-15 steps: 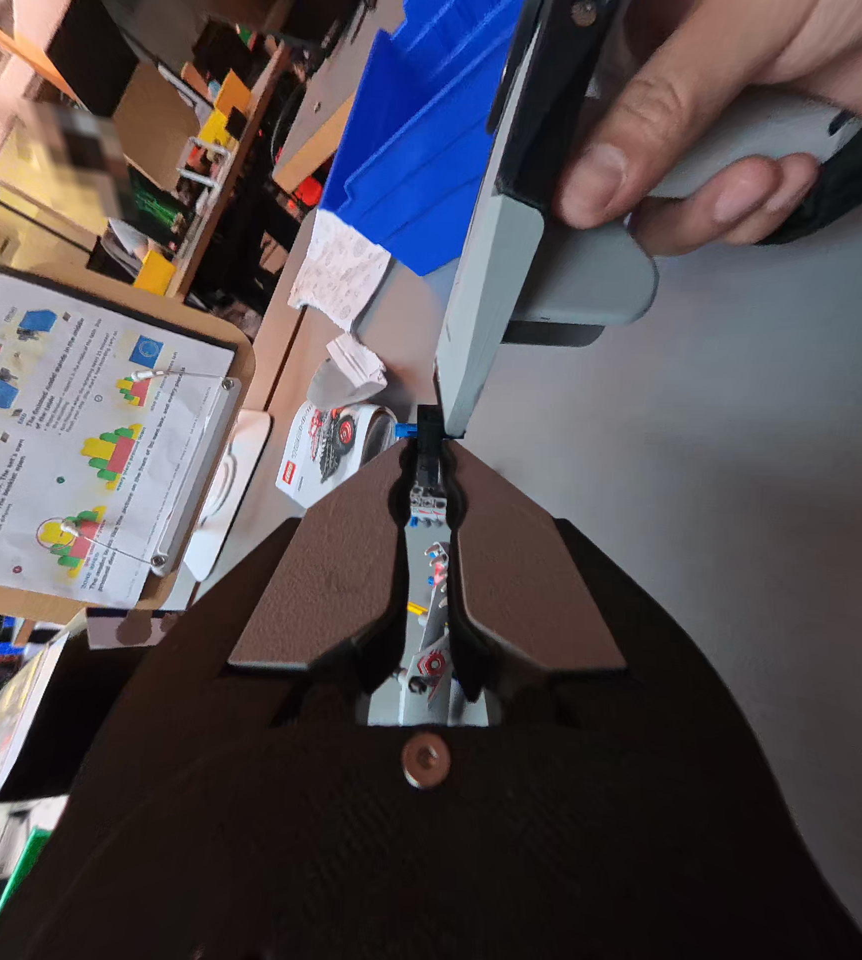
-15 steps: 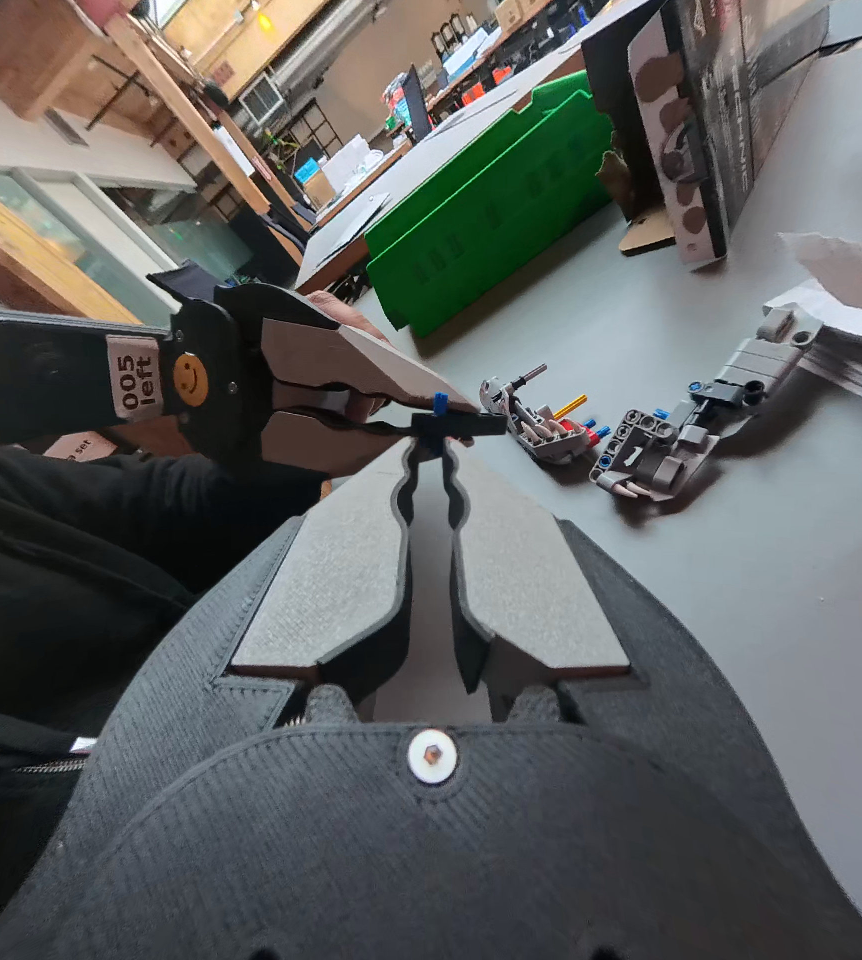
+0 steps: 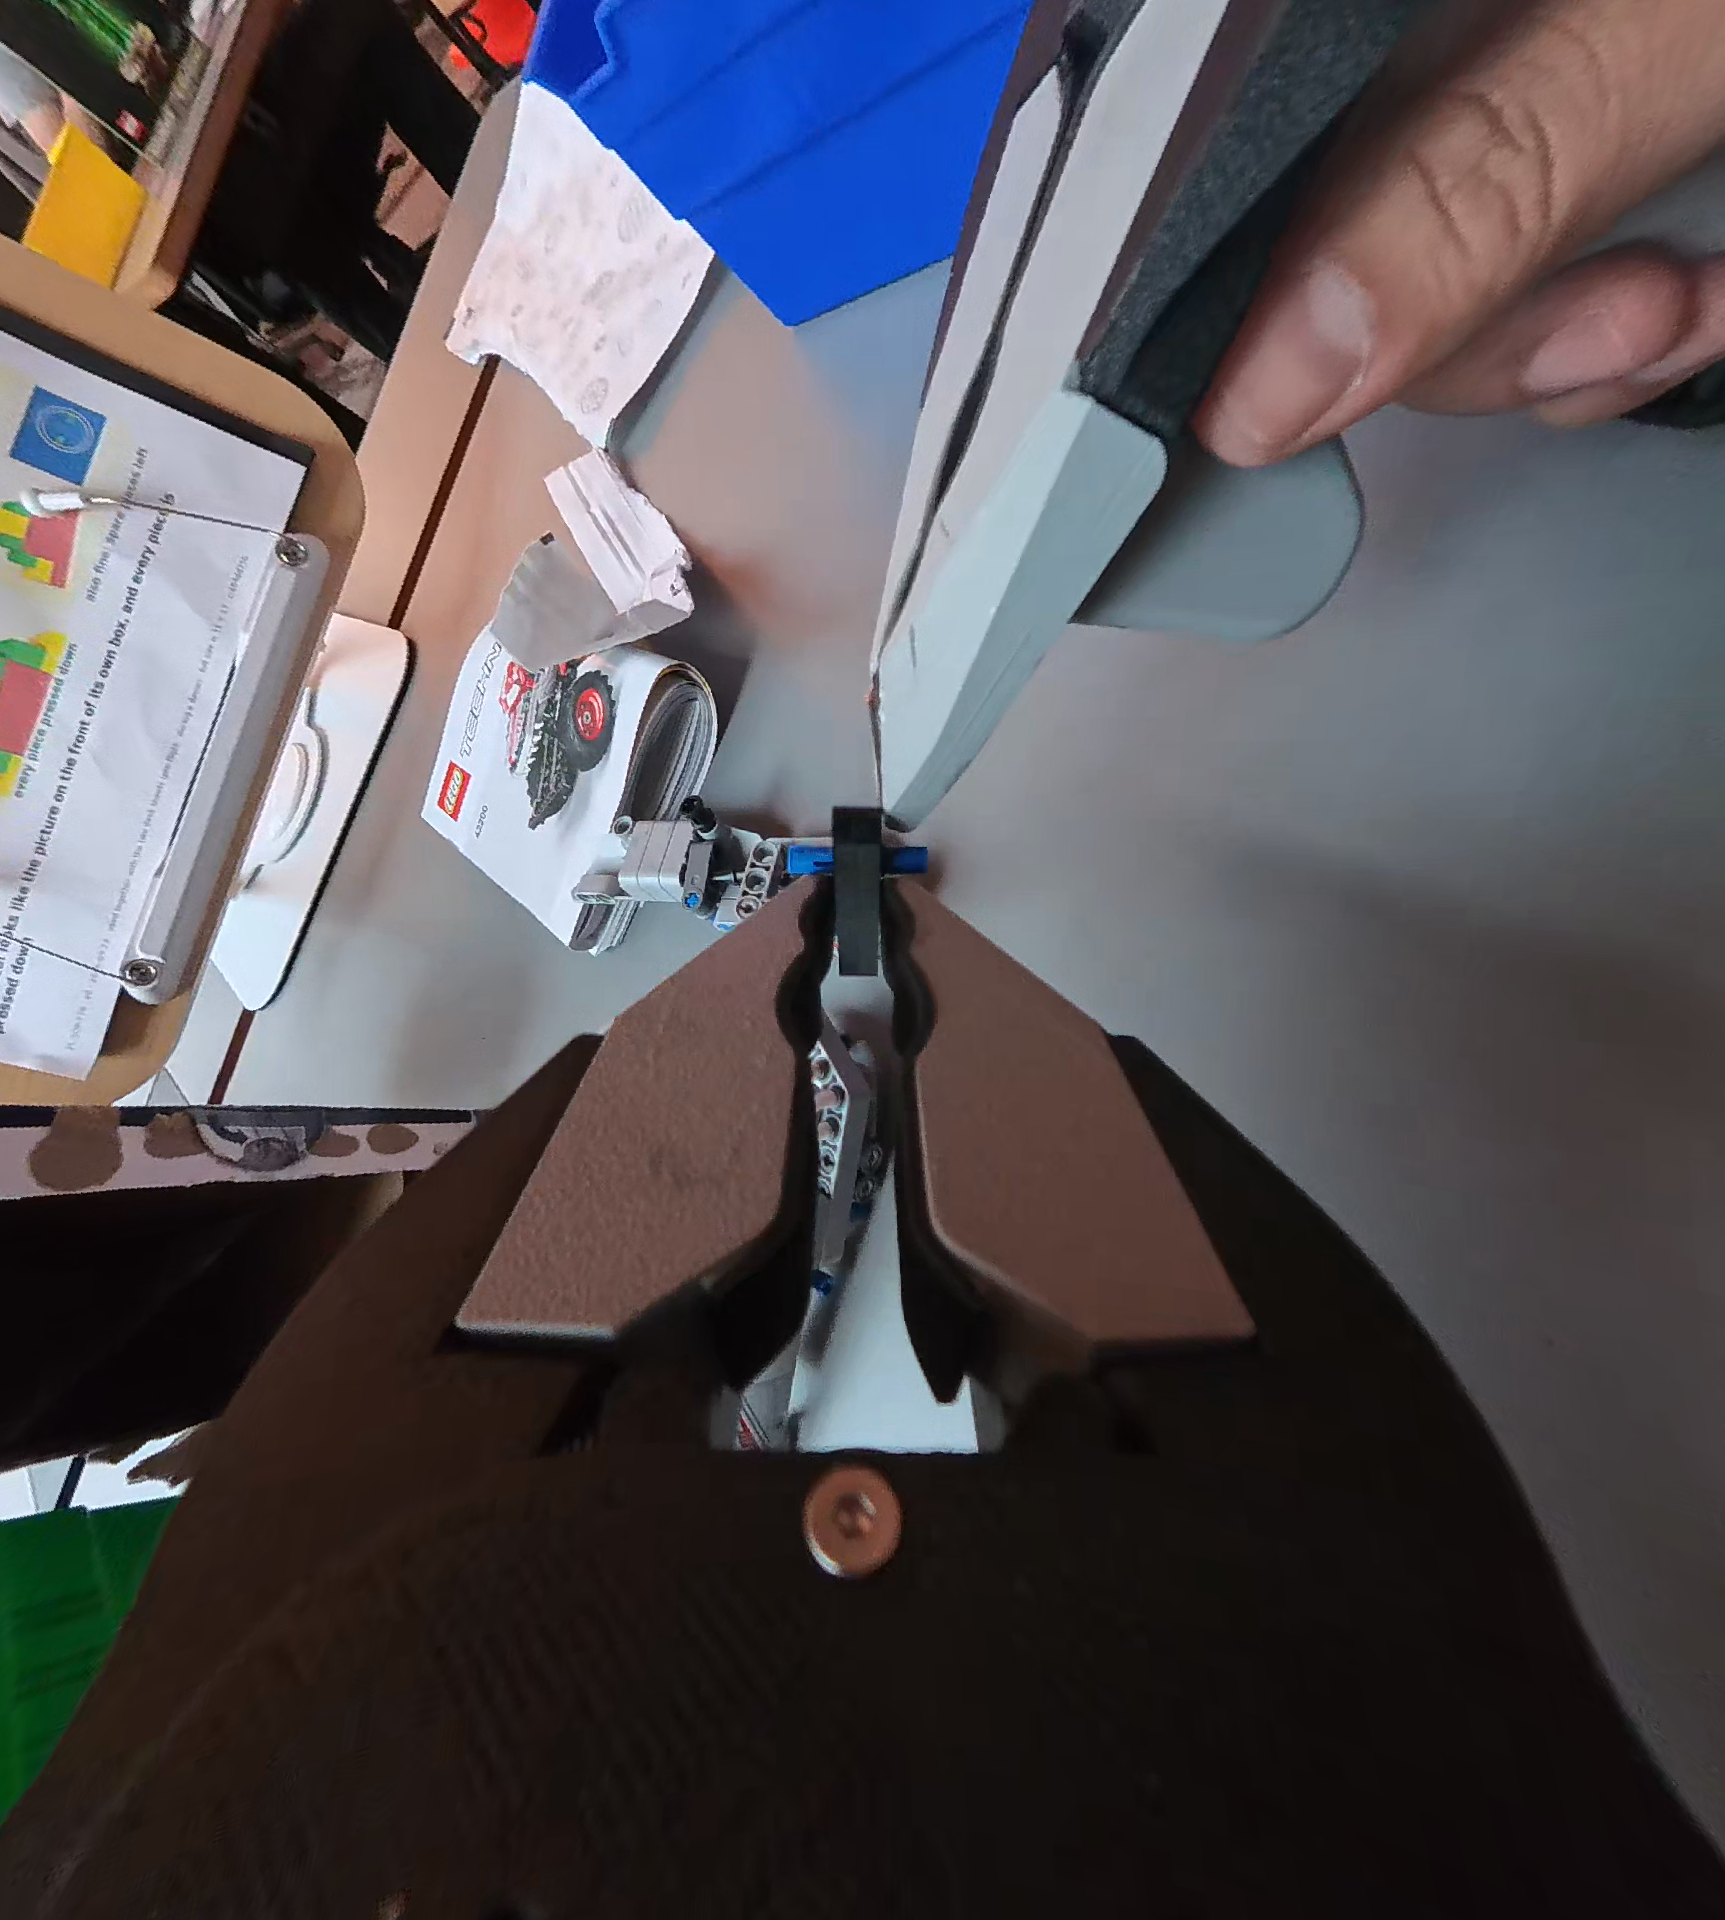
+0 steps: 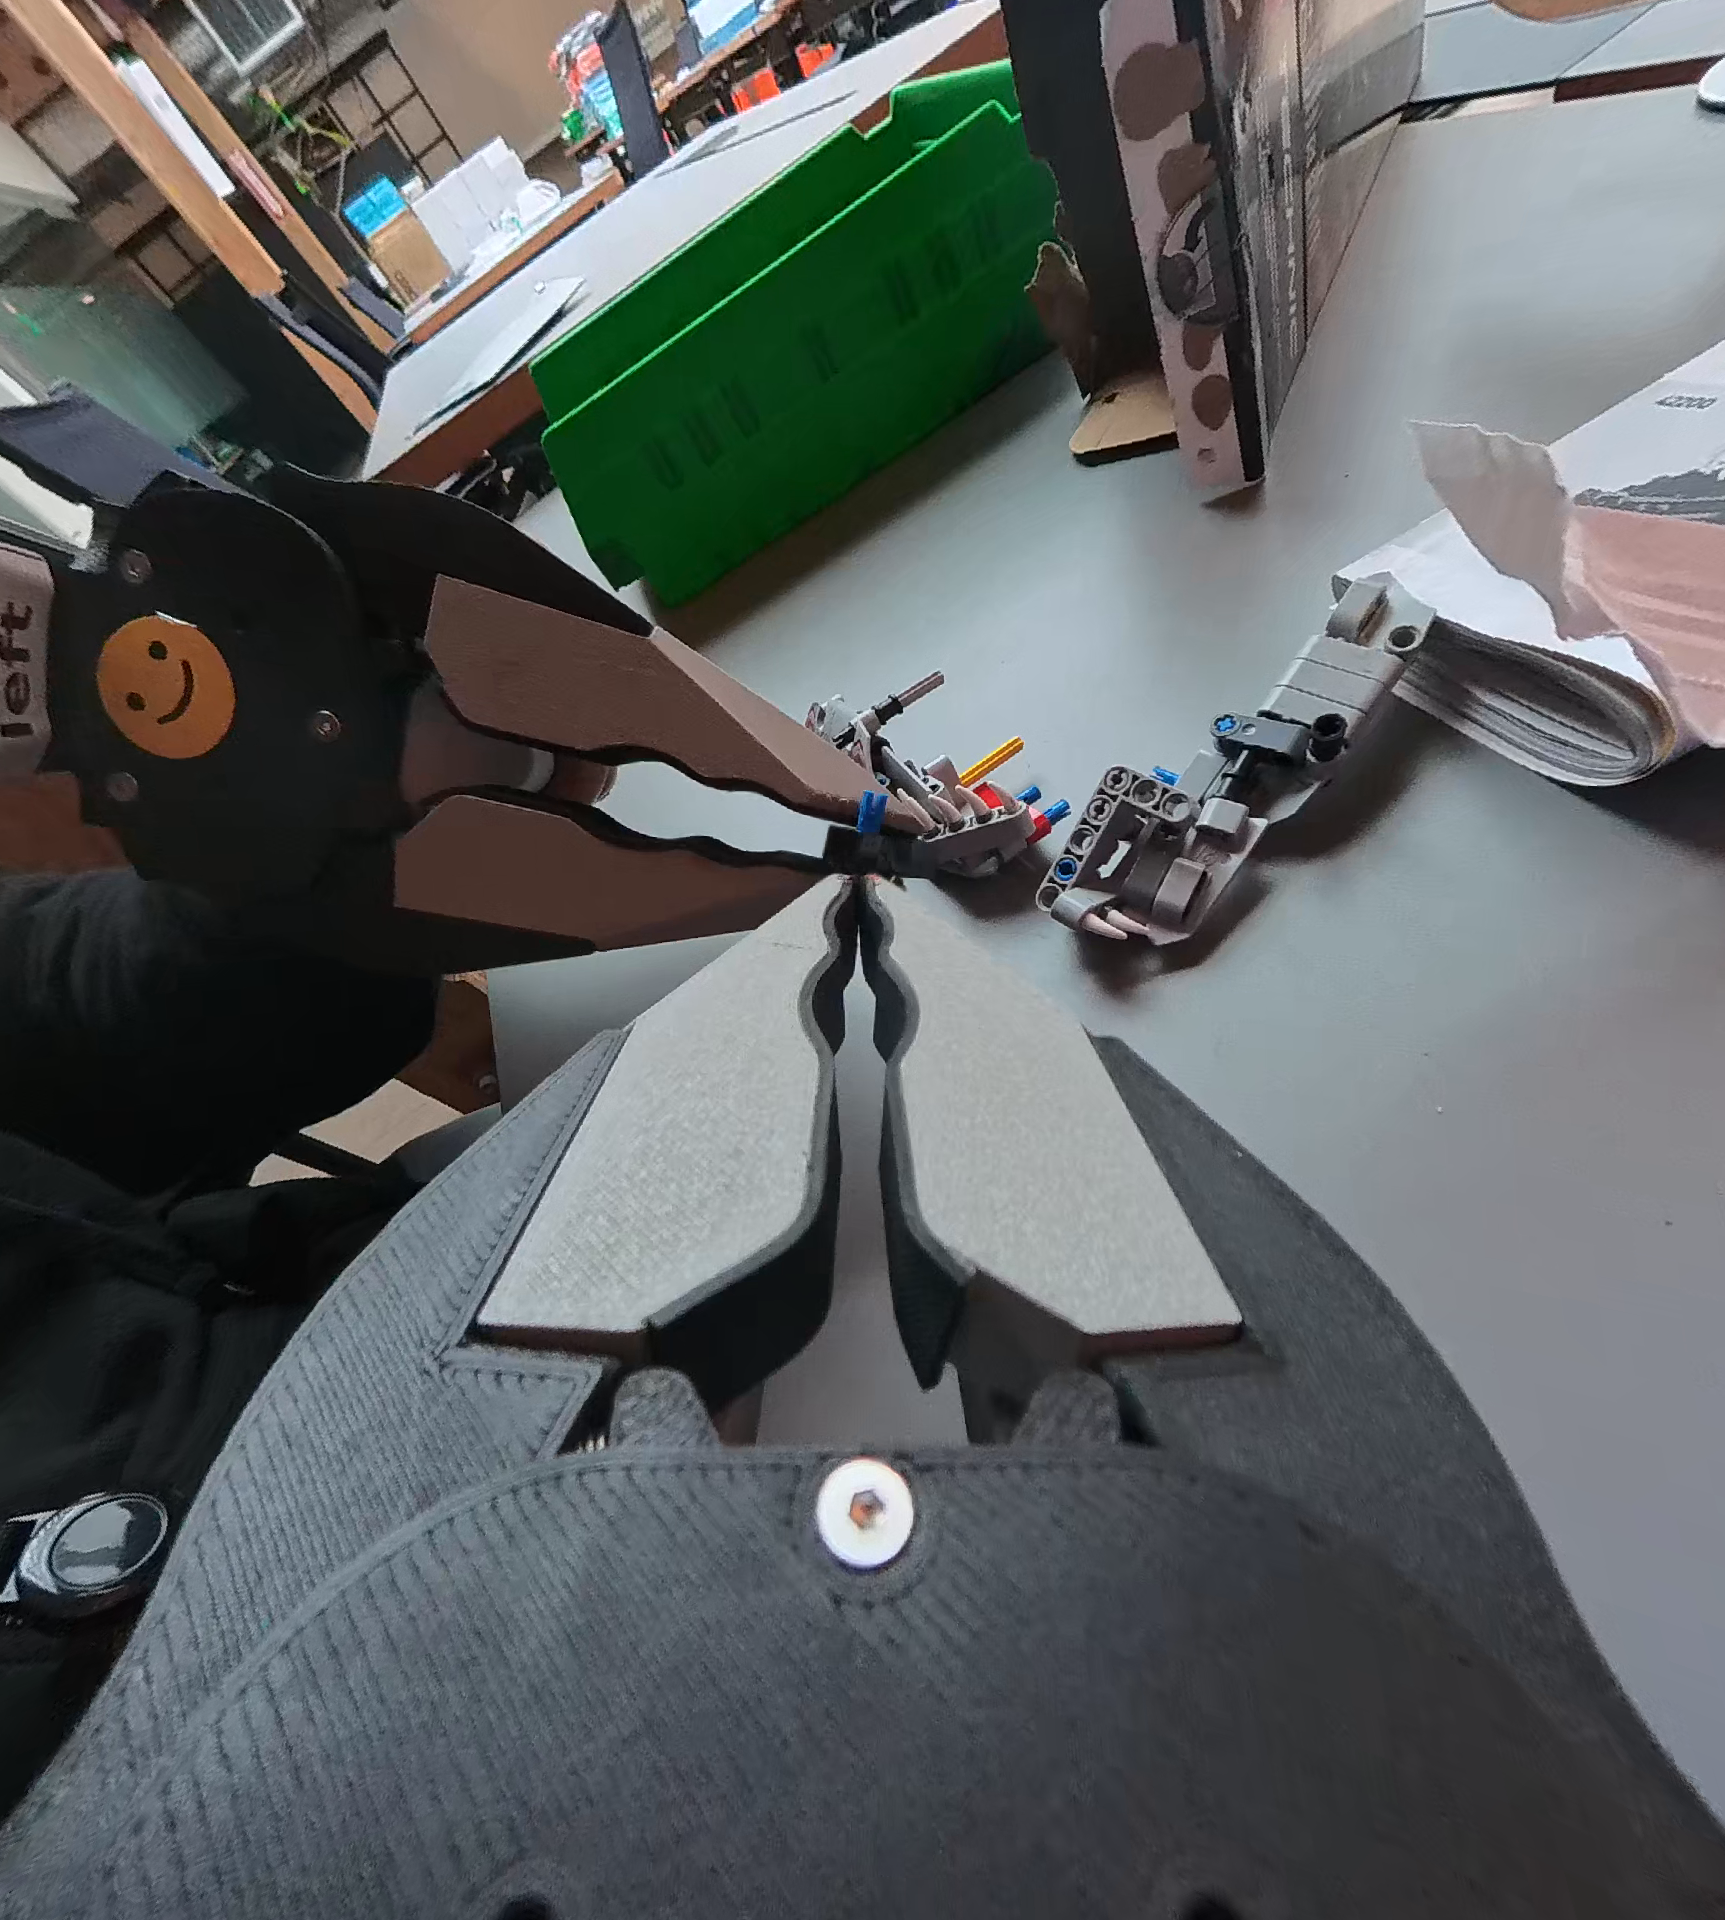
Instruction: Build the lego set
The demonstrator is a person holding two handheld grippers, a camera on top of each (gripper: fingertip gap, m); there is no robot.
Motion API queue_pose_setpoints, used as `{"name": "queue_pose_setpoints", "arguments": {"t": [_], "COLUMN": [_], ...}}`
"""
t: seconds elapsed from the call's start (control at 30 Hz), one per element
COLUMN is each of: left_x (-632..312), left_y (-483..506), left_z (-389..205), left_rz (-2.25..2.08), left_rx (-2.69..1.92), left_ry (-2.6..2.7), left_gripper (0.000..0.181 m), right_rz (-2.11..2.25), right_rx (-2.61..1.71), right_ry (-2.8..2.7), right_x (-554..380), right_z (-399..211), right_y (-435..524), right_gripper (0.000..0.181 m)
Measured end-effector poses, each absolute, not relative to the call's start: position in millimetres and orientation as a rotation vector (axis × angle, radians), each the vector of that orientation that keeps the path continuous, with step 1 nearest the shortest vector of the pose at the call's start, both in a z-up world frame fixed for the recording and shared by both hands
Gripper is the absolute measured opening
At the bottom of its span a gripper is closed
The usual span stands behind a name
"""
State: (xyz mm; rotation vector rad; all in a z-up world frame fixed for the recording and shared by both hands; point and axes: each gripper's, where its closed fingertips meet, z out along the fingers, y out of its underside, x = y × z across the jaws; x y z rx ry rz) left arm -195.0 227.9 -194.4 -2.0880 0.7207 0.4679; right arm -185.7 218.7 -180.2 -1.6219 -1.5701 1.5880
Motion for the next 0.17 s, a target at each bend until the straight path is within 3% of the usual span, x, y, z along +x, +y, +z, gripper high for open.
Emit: {"name": "queue_pose_setpoints", "arguments": {"t": [0.03, 0.17], "left_x": [-195.3, -197.0], "left_y": [228.0, 227.5], "left_z": [-195.2, -200.9], "left_rz": [0.468, 0.432], "left_rx": [-2.09, -2.12], "left_ry": [0.721, 0.707], "left_gripper": [0.005, 0.004], "right_rz": [1.579, 1.599], "right_rx": [-1.621, -1.612], "right_ry": [-1.571, -1.546], "right_x": [-185.7, -185.5], "right_z": [-180.5, -176.6], "right_y": [219.2, 219.6], "right_gripper": [0.0, 0.0]}}
